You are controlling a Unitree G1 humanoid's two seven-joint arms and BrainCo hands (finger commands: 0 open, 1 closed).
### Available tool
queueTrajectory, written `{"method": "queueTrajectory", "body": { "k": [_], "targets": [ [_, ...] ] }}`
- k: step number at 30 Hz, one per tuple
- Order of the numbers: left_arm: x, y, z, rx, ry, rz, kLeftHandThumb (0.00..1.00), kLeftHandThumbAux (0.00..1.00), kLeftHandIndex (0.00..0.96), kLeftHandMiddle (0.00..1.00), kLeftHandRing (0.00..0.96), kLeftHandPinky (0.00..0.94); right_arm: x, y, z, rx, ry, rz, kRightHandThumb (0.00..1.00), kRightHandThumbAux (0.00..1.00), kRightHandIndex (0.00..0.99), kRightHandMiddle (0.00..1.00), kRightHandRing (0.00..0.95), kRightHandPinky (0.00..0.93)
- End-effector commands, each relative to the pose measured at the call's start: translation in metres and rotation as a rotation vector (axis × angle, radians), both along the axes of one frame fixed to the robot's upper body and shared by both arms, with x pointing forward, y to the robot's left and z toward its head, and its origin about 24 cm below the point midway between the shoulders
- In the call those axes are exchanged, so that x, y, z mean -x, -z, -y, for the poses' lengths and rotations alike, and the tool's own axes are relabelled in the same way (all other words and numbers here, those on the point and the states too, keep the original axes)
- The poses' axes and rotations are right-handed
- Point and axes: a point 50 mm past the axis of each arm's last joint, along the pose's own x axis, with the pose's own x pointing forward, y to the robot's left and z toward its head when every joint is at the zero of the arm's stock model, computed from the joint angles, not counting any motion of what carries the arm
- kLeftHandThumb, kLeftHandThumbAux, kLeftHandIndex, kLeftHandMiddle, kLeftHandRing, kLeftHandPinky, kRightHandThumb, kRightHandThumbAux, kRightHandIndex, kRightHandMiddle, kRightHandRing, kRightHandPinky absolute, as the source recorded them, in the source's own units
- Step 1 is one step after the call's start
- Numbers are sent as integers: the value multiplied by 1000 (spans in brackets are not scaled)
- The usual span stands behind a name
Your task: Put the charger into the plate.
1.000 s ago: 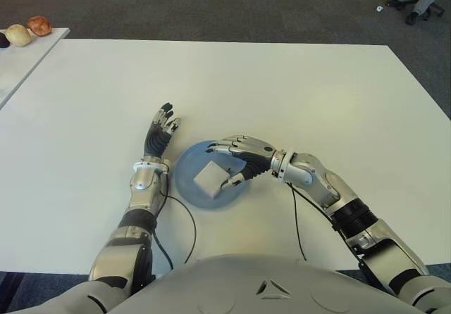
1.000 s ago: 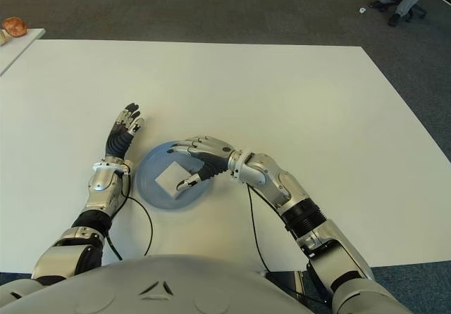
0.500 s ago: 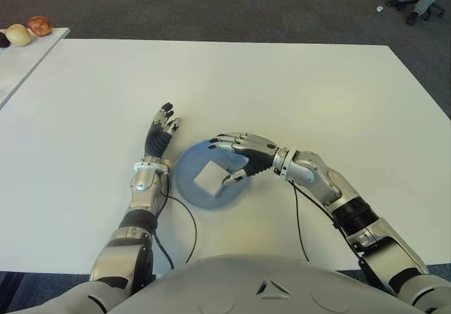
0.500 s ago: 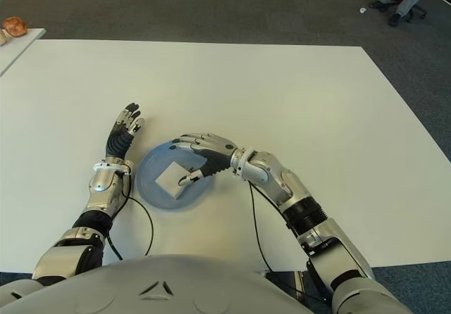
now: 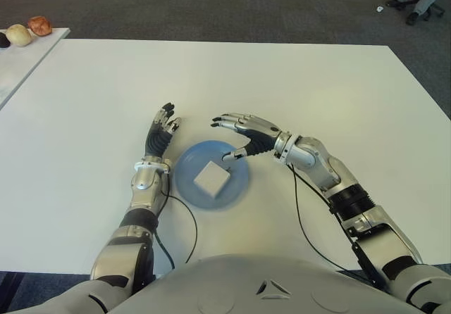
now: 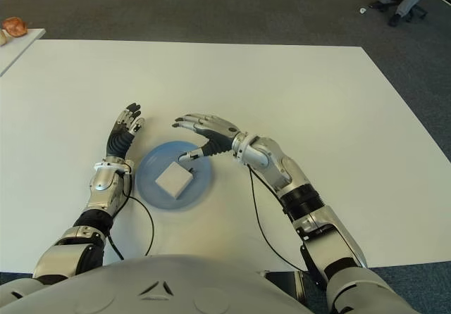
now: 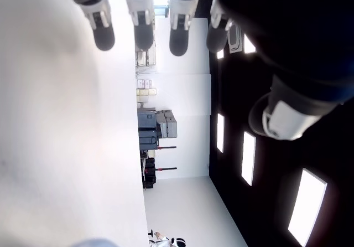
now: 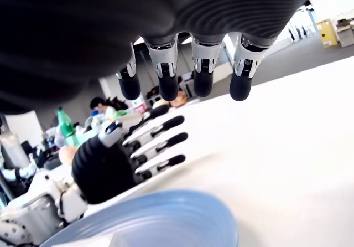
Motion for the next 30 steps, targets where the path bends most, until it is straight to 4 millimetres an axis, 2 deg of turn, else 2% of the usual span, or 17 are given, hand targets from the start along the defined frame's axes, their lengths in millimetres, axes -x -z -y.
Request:
{"method": "queueTrajectory", "body": {
  "k": [1,6,14,17,21,30],
  "targets": [
    [30,37,8,38,-3,-208,0,534,106,99,58,42,-34,-6,12,-94,213,6,207,248,0,0,0,0],
    [32,37,9,38,-3,-197,0,524,111,111,71,56,-42,-5,20,-268,379,-67,168,344,0,0,0,0],
    [34,38,6,36,7,-195,0,512,123,133,91,68,-33,5,33,-674,583,-257,150,457,0,0,0,0],
    [35,38,6,36,8,-195,0,507,124,135,94,71,-33,6,33,-734,607,-288,145,493,0,0,0,0],
    [36,39,5,37,7,-199,0,501,125,136,96,68,-34,24,35,-867,673,-391,138,556,0,0,0,0],
    [38,40,2,31,6,-208,0,503,124,127,85,53,-31,44,31,-1024,694,-498,99,702,0,0,0,0]
  ]
}}
